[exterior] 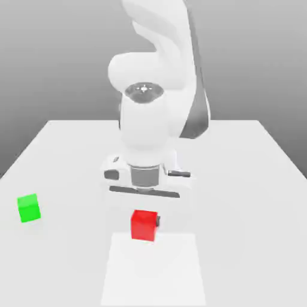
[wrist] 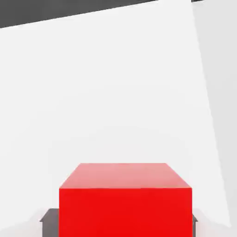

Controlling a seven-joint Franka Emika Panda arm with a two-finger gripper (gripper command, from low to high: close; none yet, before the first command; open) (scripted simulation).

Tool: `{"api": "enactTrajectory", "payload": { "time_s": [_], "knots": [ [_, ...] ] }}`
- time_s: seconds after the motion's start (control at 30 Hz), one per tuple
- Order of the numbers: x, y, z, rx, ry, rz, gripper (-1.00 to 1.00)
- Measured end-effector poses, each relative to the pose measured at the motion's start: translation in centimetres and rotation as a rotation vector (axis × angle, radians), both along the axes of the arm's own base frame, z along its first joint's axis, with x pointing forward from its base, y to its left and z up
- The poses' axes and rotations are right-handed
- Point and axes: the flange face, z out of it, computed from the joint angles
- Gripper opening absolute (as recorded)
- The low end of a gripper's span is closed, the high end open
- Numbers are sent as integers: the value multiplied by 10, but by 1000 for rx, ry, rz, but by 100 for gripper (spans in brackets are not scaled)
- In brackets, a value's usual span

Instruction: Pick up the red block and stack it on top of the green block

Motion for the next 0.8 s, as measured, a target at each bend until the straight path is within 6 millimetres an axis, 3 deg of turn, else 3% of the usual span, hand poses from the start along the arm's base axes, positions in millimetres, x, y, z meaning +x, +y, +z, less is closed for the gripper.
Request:
{"api": "enactTrajectory", "payload": {
  "time_s": [0.2,0.37,0.63,0.8],
  "knots": [
    [-12,-79,9,0,0,-339,-100],
    [-36,-143,16,0,0,-623,-100],
    [-97,-235,27,0,-1,-1075,-100],
    [-144,-279,29,1,-1,-1331,-100]
  ]
}}
